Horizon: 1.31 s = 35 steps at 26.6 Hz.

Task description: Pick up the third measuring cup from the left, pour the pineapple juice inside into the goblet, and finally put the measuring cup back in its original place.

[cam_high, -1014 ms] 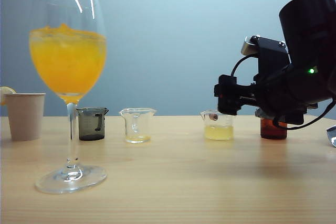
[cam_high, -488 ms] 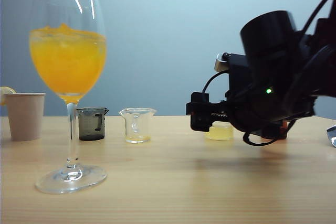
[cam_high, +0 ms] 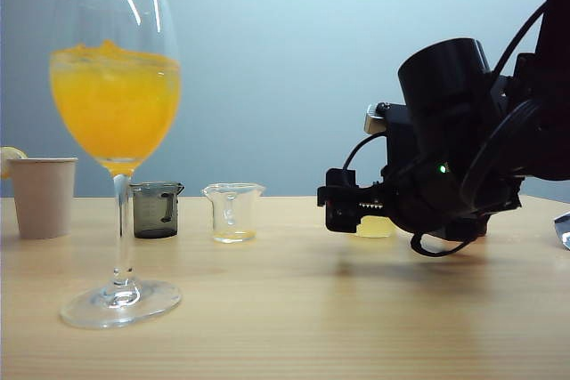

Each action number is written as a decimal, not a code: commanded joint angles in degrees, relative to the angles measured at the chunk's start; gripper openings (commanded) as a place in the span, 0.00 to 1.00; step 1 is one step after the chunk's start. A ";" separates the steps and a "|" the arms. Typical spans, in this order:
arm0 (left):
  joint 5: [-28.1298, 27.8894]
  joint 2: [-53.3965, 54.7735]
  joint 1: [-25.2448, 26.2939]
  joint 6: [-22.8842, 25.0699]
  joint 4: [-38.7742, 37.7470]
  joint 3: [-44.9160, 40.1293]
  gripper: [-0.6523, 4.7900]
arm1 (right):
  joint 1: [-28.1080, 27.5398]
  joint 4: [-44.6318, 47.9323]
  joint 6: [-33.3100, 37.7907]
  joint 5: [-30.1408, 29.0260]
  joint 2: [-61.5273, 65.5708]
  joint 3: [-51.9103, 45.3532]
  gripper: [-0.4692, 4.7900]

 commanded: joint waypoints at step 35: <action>0.76 -0.11 0.07 -0.13 0.76 0.28 0.11 | -5.14 -2.29 -1.97 -4.52 7.80 11.67 1.00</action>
